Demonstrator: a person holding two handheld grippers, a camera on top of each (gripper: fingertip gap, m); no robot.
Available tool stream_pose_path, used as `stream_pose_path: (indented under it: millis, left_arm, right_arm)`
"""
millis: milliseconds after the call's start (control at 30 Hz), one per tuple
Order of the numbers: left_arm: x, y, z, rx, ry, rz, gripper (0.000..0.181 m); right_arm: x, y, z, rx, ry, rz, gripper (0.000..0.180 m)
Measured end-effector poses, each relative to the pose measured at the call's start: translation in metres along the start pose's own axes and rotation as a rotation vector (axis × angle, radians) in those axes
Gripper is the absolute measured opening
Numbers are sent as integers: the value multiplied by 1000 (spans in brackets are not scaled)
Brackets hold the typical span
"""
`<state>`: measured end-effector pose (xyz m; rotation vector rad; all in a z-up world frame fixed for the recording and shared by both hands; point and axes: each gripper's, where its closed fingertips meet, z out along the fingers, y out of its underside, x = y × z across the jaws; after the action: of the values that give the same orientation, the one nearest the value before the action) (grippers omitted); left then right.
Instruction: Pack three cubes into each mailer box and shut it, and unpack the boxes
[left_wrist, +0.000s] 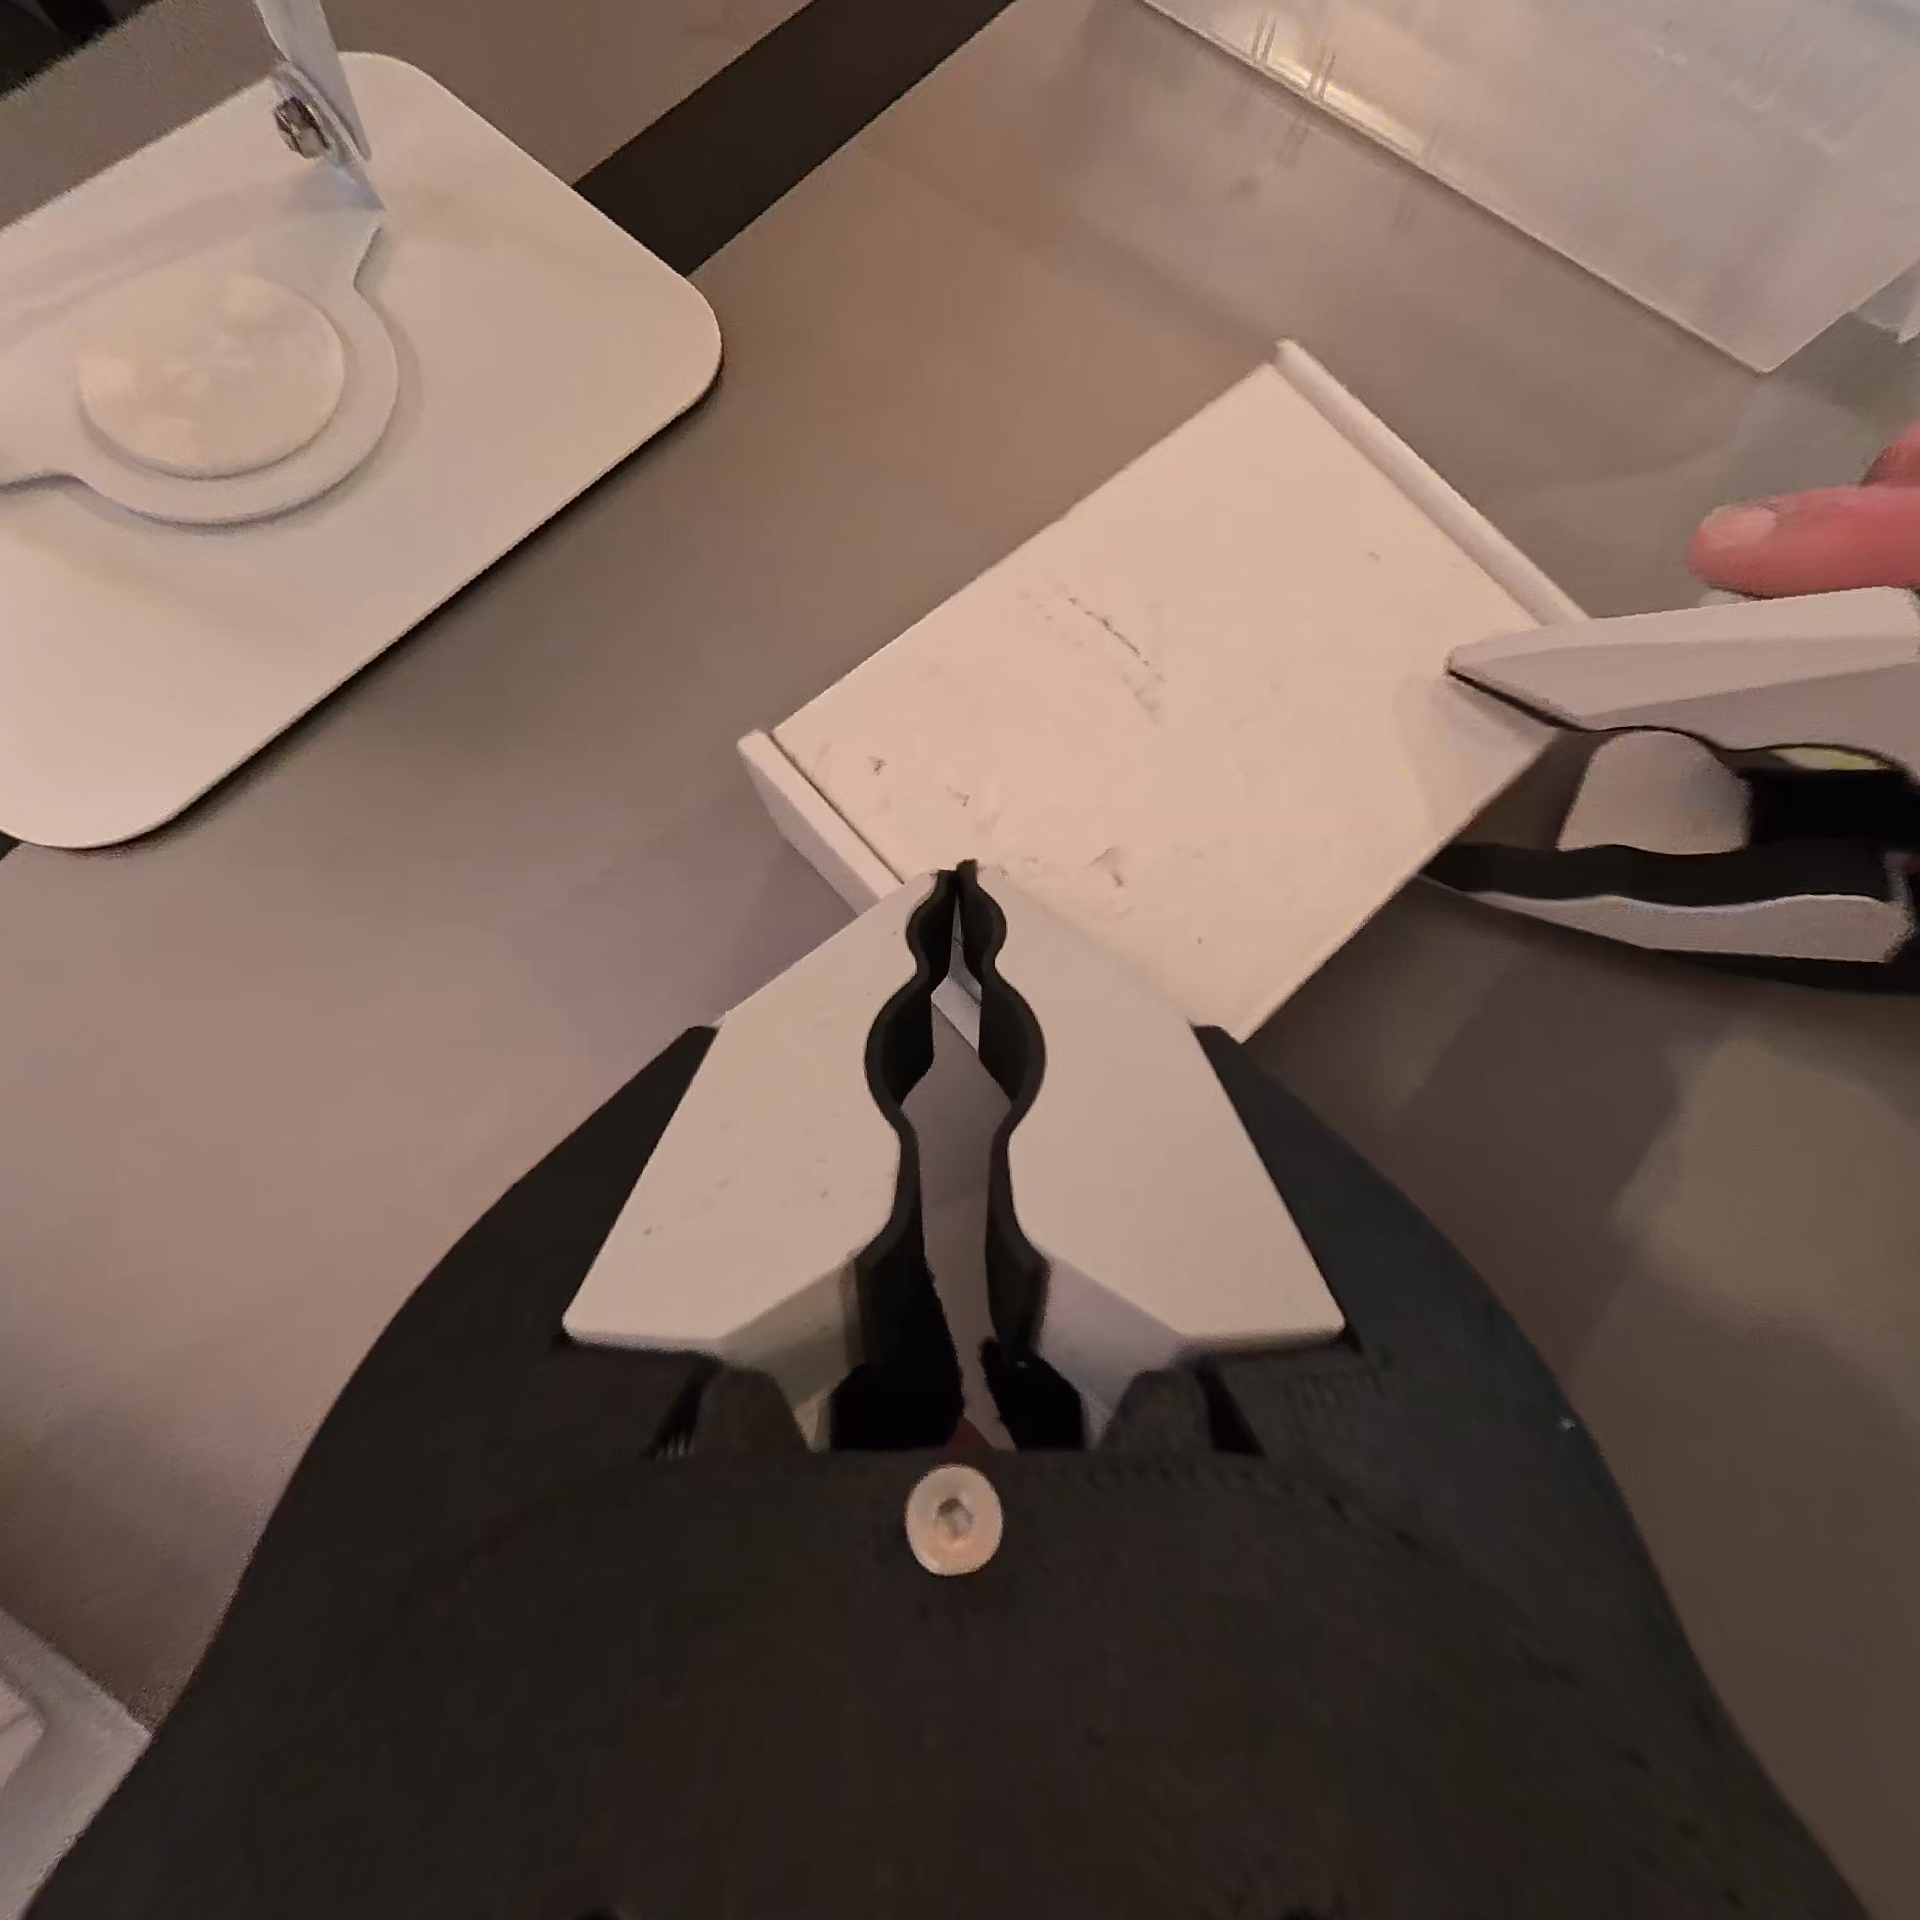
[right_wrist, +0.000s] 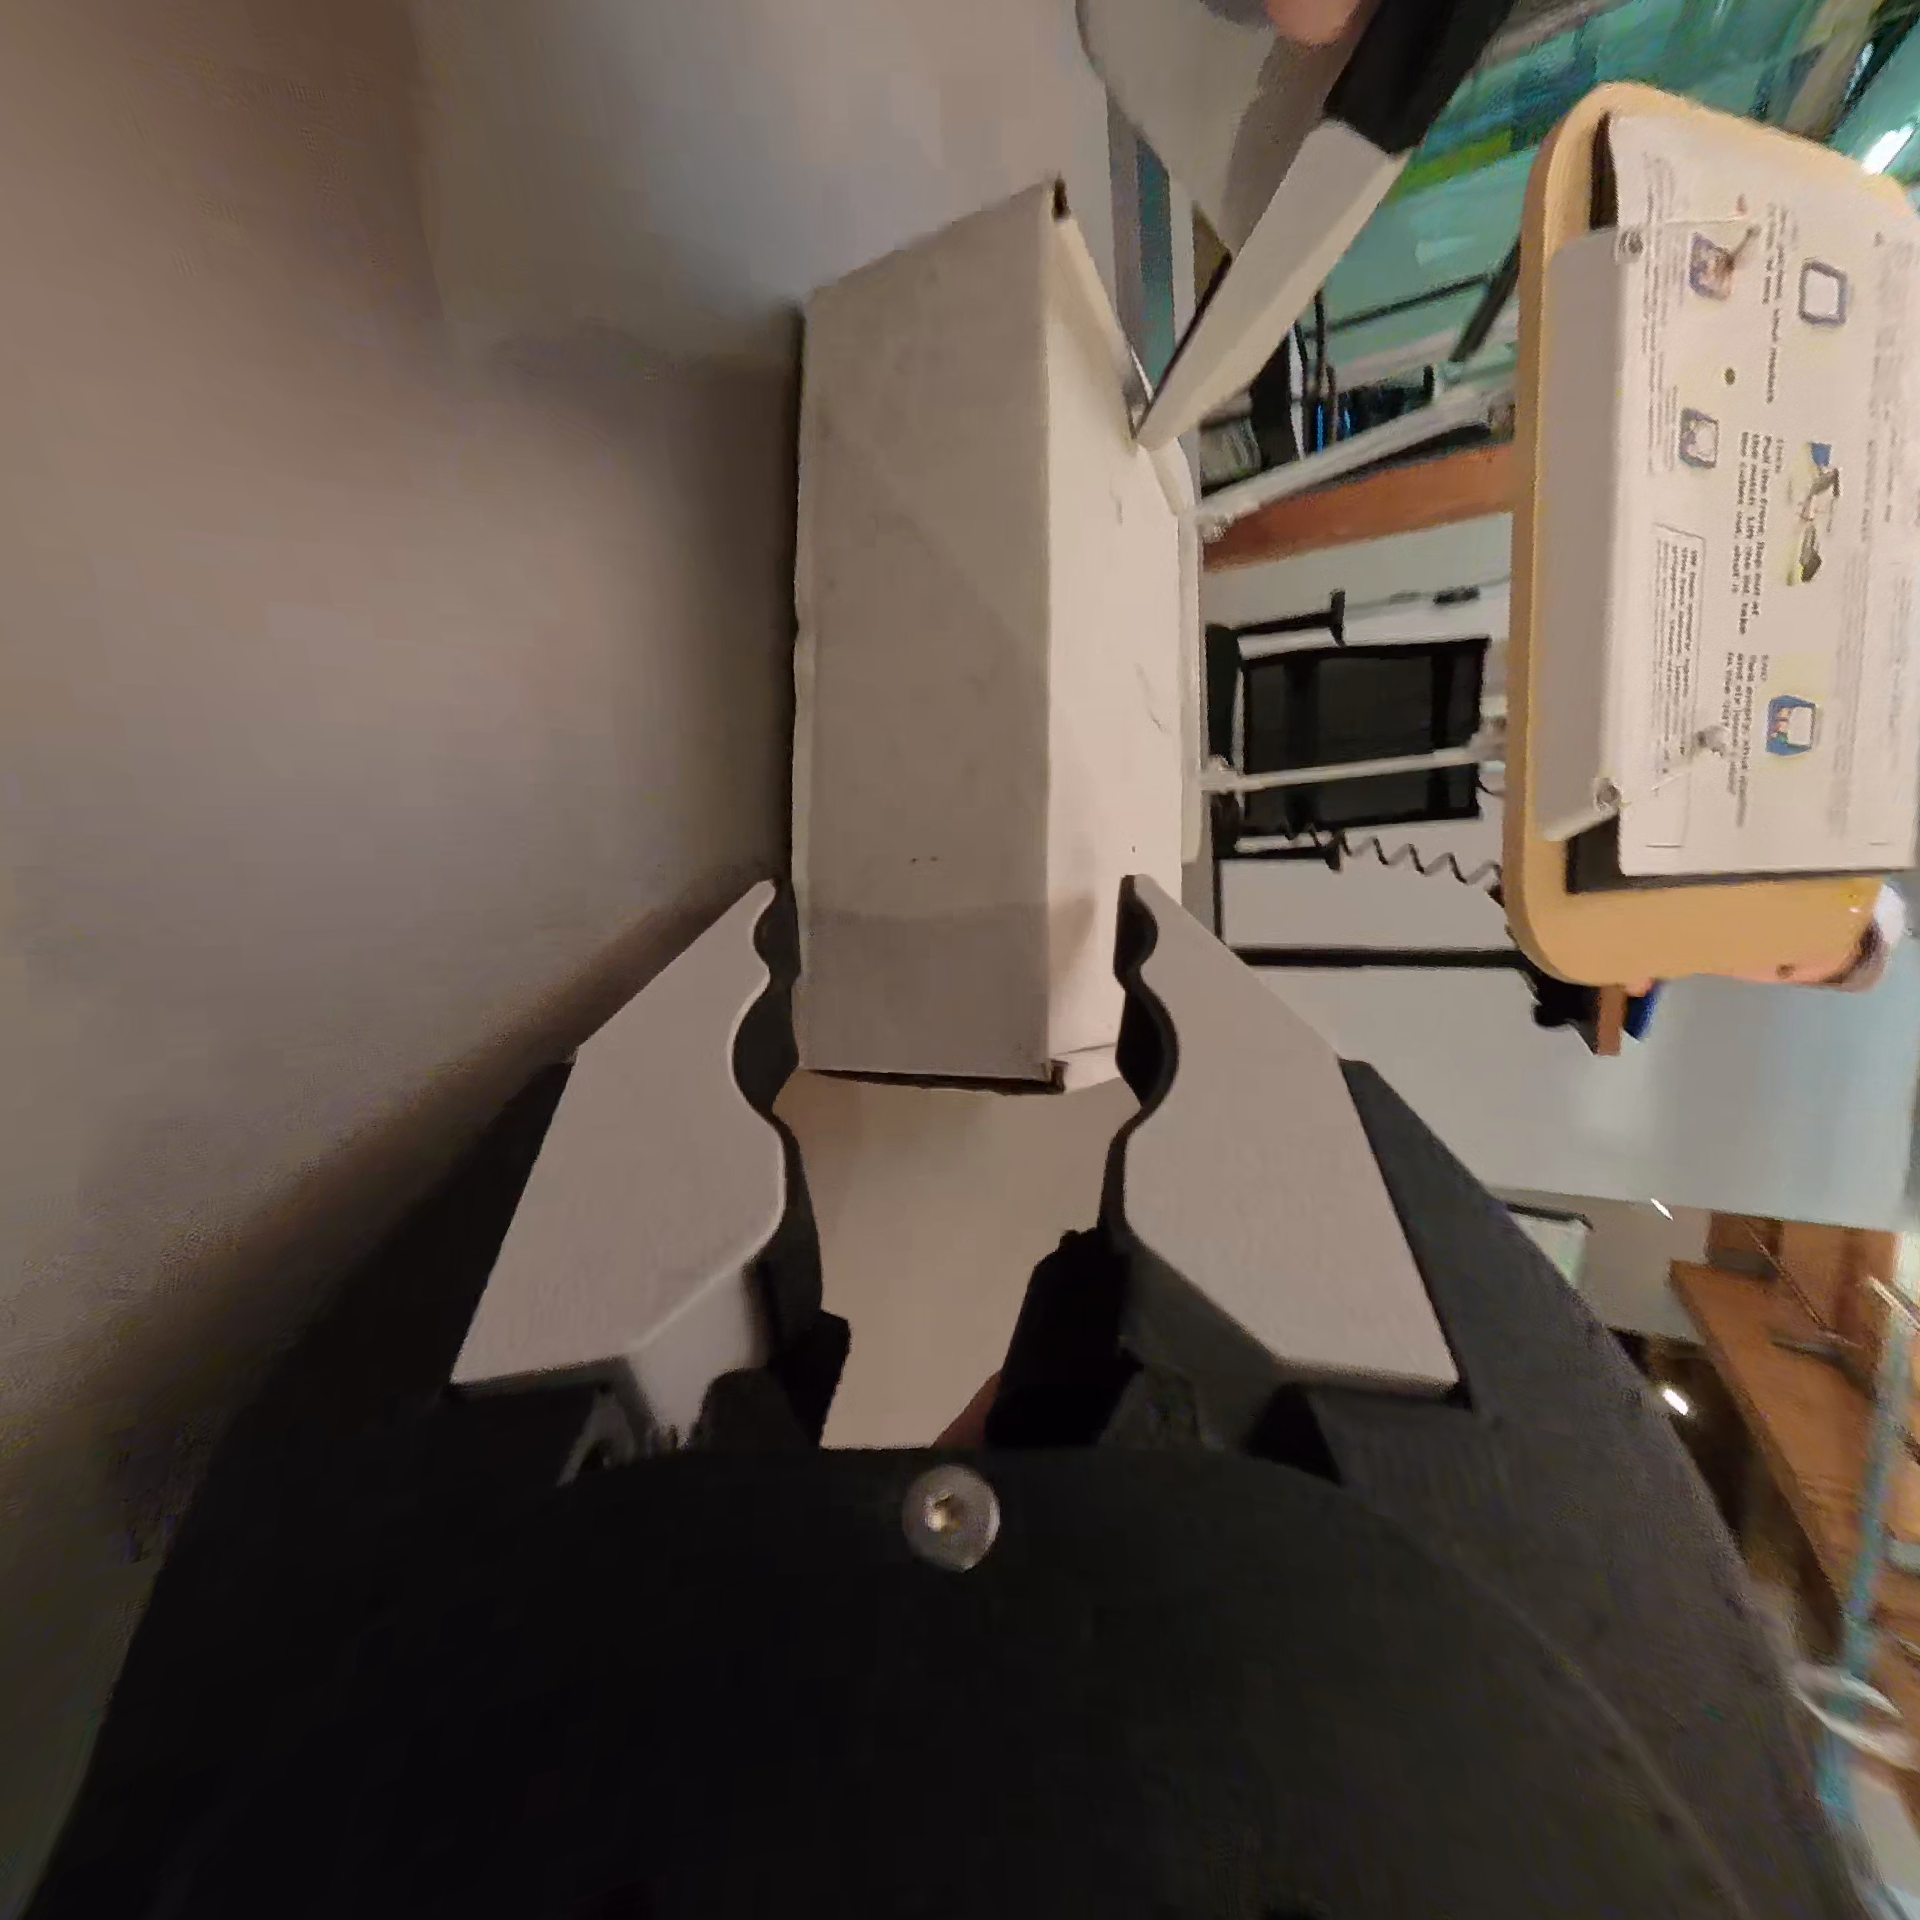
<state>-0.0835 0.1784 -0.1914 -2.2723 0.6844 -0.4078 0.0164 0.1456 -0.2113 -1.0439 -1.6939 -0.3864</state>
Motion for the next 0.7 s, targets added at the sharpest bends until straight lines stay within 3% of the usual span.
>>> stream_pose_path:
  millis: [100,367,533,633,667,700]
  left_arm:
    - [0,-1,2,-11,35,-16,0]
    - [11,-18,-7,9,81,89,0]
    - [53,-33,-18,89,91,468,43]
    - [69,-27,-25,95,-43,771,70]
    - [70,-20,-22,66,-115,890,78]
    - [65,-13,-17,15,-209,995,86]
  right_arm:
    - [6,13,9,-73,65,-50,52]
    - [13,10,1,39,-3,95,50]
    - [19,10,-9,82,-72,200,50]
    - [23,12,-14,97,-120,248,50]
    - [22,11,-16,111,-150,266,35]
    - [20,9,-18,123,-178,274,9]
